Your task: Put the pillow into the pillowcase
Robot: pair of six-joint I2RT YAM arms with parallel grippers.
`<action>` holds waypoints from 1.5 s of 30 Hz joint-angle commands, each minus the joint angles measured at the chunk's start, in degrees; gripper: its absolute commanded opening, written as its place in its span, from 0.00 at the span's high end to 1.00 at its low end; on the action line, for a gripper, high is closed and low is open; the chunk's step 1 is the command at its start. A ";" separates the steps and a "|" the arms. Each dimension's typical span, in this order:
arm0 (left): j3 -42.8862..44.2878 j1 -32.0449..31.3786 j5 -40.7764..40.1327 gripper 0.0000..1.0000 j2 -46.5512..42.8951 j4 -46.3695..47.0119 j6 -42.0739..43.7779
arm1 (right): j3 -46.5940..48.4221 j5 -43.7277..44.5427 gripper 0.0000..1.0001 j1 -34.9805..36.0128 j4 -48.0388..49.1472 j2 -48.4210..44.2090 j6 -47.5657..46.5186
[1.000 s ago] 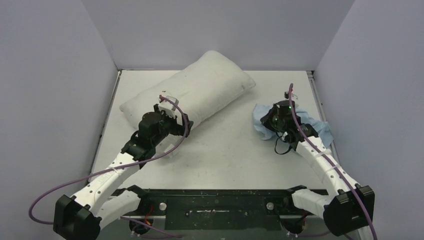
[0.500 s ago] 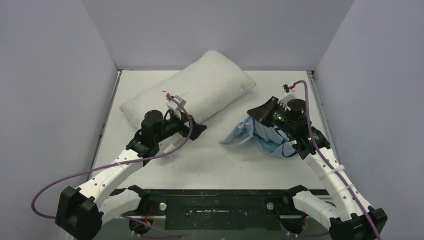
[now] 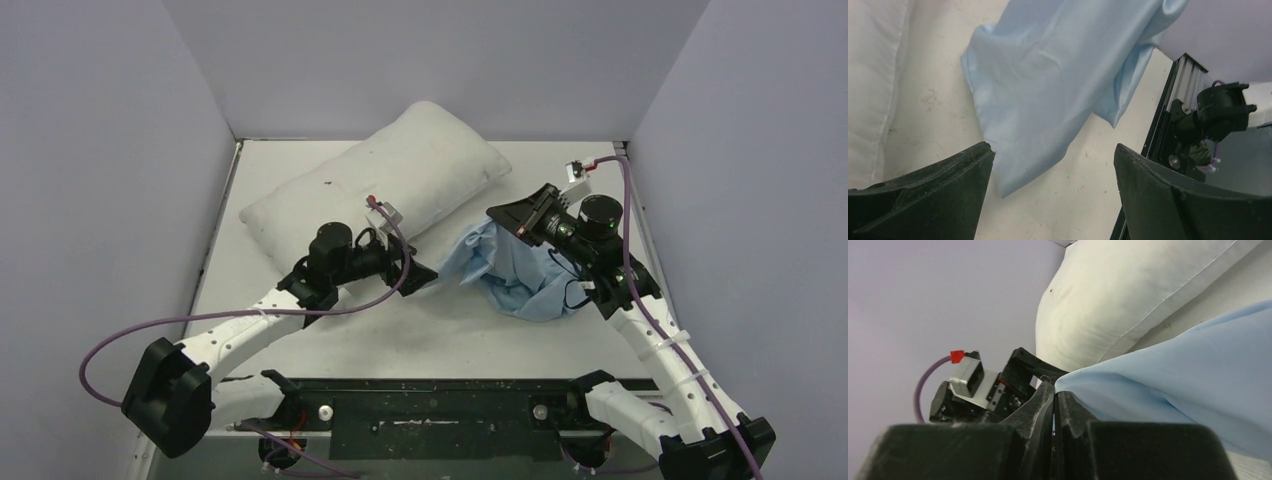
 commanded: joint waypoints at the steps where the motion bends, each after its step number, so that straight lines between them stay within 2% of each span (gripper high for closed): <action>1: 1.94 -2.53 -1.14 0.12 3.22 -3.40 6.87 | 3.63 -1.41 1.00 0.47 4.92 -0.21 1.10; 6: 3.88 -4.65 -4.02 0.12 6.67 -5.90 12.03 | 4.05 -1.10 1.00 0.52 5.20 -0.60 1.40; 12: 0.81 -5.18 -8.76 0.12 9.44 4.36 11.75 | 3.24 -1.29 1.00 0.49 5.99 -1.87 2.38; 14: 0.27 -5.12 -8.16 0.16 10.41 8.73 10.03 | 3.27 -0.59 1.00 0.48 5.66 -2.54 2.94; 16: 0.55 -5.26 -6.97 0.31 11.61 11.21 8.77 | 3.31 1.10 1.00 0.40 4.65 -3.43 3.99; 18: 1.27 -5.53 -7.86 0.69 12.68 10.96 8.72 | 3.58 2.16 1.00 0.36 4.02 -3.93 5.06; 21: 3.58 -5.71 -8.72 0.95 12.43 5.51 12.08 | 5.26 3.20 1.00 0.30 2.55 -3.84 5.53; 22: 4.89 -5.70 -10.07 1.00 11.71 2.64 13.61 | 6.23 3.79 1.00 0.24 1.98 -3.62 4.90; 24: 9.06 -5.66 -14.54 1.00 9.45 -4.95 17.32 | 9.23 6.67 1.00 -0.08 0.05 -2.75 1.63; 27: 19.31 -5.65 -27.05 1.00 6.50 -14.71 25.46 | 17.58 20.62 1.00 -0.69 -6.24 -0.44 -5.74; 30: 30.45 -4.89 -40.40 1.00 5.43 -16.68 31.23 | 22.38 33.74 1.00 -0.76 -5.40 1.37 -10.38; 34: 45.50 -1.67 -41.83 1.00 9.42 -16.26 34.36 | 30.76 40.12 1.00 -0.83 -0.83 5.92 -19.41; 37: 52.89 1.25 -42.23 1.00 13.43 -18.75 30.38 | 36.00 39.01 1.00 -0.80 -0.29 8.51 -25.35; 39: 54.86 2.80 -40.83 1.00 15.04 -20.38 25.26 | 40.32 36.43 1.00 -0.79 -5.46 9.15 -27.09; 41: 54.11 3.09 -38.62 1.00 15.61 -21.71 23.79 | 42.18 30.72 1.00 -0.75 -11.53 8.52 -26.49; 43: 49.48 3.42 -39.14 1.00 14.29 -20.70 23.71 | 37.60 20.33 1.00 -0.70 -12.63 5.88 -23.97; 45: 43.56 5.06 -41.16 1.00 11.39 -18.70 22.39 | 28.99 8.39 1.00 -0.72 -9.87 2.52 -20.48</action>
